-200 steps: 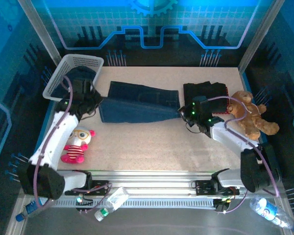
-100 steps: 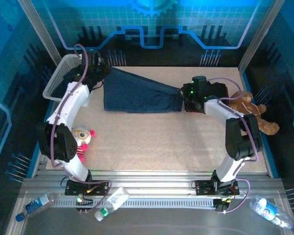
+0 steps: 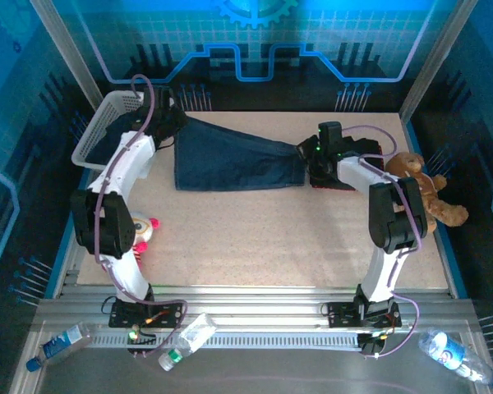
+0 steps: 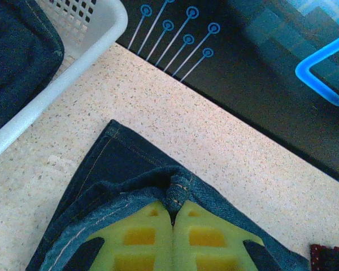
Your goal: Fold and stack the skirts
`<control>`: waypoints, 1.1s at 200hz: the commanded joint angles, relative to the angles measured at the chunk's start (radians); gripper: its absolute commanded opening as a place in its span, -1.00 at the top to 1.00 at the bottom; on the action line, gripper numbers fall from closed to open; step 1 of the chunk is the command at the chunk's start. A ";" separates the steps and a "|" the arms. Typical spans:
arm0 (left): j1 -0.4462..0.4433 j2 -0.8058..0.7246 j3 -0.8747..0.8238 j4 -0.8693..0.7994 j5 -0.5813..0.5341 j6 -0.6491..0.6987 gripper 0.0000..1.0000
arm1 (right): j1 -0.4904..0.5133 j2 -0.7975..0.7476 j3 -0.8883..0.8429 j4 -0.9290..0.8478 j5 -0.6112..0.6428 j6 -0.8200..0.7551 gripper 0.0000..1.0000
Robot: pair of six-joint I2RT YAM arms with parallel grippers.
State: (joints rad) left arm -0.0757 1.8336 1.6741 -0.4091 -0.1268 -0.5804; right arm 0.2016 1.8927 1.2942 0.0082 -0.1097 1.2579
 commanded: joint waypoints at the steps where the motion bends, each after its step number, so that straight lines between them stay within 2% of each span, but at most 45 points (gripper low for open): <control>1: 0.030 0.066 0.030 0.065 0.006 -0.053 0.25 | -0.018 0.072 0.097 -0.025 -0.006 -0.017 0.51; 7: 0.039 0.086 0.050 0.065 0.029 -0.071 -0.30 | -0.019 0.085 0.120 -0.028 -0.012 -0.017 0.25; 14: 0.047 0.114 0.106 0.030 0.064 -0.092 -0.60 | -0.021 0.095 0.143 -0.026 -0.026 -0.011 0.05; 22: 0.049 0.139 0.186 -0.032 0.089 -0.095 -0.81 | -0.021 0.091 0.154 -0.015 -0.033 -0.007 -0.17; 31: 0.044 0.146 0.236 -0.085 0.099 -0.090 -0.97 | -0.015 0.072 0.149 -0.011 -0.024 -0.007 -0.66; 41: 0.038 0.125 0.236 -0.104 0.125 -0.096 -0.97 | -0.003 0.042 0.129 -0.008 -0.003 -0.023 -0.99; 67: 0.010 0.023 0.065 -0.050 0.194 -0.130 -0.98 | 0.047 -0.025 0.075 -0.043 0.028 -0.085 -1.00; 86: -0.013 -0.010 -0.067 0.019 0.298 -0.178 -0.98 | 0.086 -0.023 0.070 -0.094 0.027 -0.144 -1.00; 104: -0.031 0.019 -0.137 0.093 0.390 -0.222 -0.98 | 0.115 0.022 0.105 -0.141 0.003 -0.203 -1.00; 134: -0.039 0.139 -0.129 0.145 0.493 -0.274 -0.98 | 0.136 0.138 0.222 -0.233 -0.078 -0.281 -1.00; 155: -0.039 0.181 -0.151 0.152 0.452 -0.265 -0.98 | 0.143 0.199 0.268 -0.312 -0.085 -0.310 -1.00; 172: -0.032 0.200 -0.202 0.114 0.398 -0.258 -0.98 | 0.144 0.212 0.230 -0.332 -0.094 -0.307 -1.00; 220: -0.012 0.130 -0.534 0.191 0.377 -0.283 -0.98 | 0.155 0.156 0.081 -0.390 -0.147 -0.340 -1.00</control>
State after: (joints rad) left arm -0.1051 2.0010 1.2976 -0.1974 0.2817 -0.8402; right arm 0.3401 2.0773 1.4662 -0.2497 -0.2188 0.9489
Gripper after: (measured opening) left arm 0.988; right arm 0.998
